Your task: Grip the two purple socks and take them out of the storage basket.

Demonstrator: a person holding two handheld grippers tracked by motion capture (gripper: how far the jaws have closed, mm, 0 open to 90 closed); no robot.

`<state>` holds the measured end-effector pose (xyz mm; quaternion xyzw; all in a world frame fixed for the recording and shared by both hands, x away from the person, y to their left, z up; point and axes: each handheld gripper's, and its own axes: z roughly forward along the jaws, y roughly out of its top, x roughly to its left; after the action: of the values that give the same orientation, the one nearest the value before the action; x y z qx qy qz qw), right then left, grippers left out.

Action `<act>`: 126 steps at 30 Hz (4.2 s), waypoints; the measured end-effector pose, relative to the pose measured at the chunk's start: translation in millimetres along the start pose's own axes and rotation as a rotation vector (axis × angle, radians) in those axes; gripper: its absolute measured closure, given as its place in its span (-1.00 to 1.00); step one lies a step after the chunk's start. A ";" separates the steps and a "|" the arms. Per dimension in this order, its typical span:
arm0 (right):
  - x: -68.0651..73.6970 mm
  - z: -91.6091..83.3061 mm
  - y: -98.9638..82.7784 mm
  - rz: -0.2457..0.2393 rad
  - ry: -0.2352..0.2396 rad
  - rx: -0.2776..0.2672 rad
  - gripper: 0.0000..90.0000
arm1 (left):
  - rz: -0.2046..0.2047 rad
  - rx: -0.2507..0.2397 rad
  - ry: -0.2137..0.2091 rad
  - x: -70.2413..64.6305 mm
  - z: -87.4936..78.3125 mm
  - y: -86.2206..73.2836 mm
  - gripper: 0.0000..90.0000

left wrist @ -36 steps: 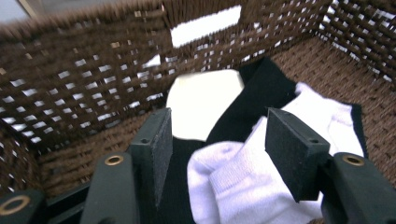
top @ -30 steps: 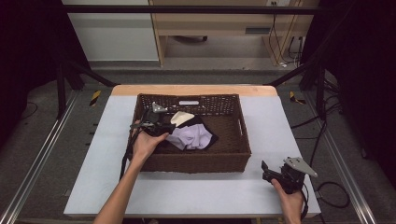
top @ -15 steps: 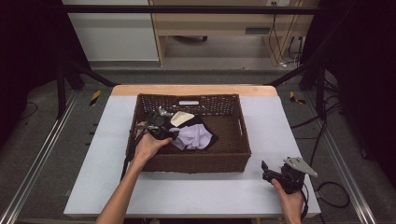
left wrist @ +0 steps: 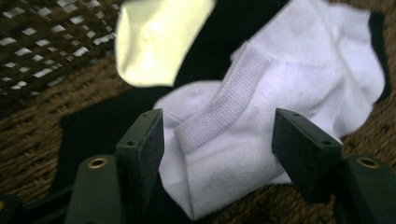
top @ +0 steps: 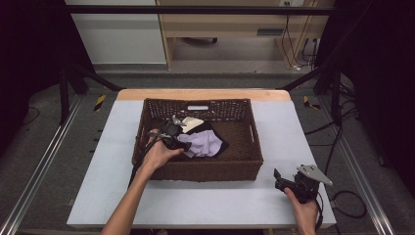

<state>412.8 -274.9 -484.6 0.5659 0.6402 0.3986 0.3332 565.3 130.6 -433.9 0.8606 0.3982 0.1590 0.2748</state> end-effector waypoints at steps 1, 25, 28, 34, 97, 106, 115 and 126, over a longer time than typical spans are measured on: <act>0.0 0.0 0.0 0.001 0.000 0.001 -0.91 | 0.002 0.005 -0.002 0.5 1.1 0.1 -0.27; -0.6 -1.1 -0.2 0.003 0.004 -0.005 -0.91 | -0.032 0.051 -0.053 3.7 -6.3 0.8 0.96; -0.6 -0.8 -0.1 0.002 0.006 -0.003 -0.91 | -0.070 -0.042 -0.059 6.3 -14.4 0.3 0.97; -1.3 -0.8 -0.2 0.007 0.009 -0.004 -0.91 | -0.084 -0.175 -0.052 9.4 -28.7 -1.7 0.97; -1.1 -1.0 -0.2 0.012 0.003 -0.006 -0.91 | 0.046 -0.718 -0.194 -47.3 -217.3 -47.8 0.97; -0.8 -1.2 -0.3 0.010 0.002 -0.008 -0.91 | 0.072 -0.665 -0.222 -61.4 -208.0 -79.3 0.97; -0.6 -1.7 -0.5 0.011 0.000 -0.010 -0.91 | 0.074 -0.535 -0.249 -72.7 -174.7 -111.8 0.97; -0.6 -1.3 -0.3 0.009 0.002 -0.004 -0.91 | 0.068 -0.347 -0.257 -80.9 -121.5 -134.5 0.97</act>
<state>411.6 -275.7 -484.3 0.5677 0.6373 0.4018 0.3319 373.9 181.8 -422.0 0.8265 0.2973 0.1231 0.4620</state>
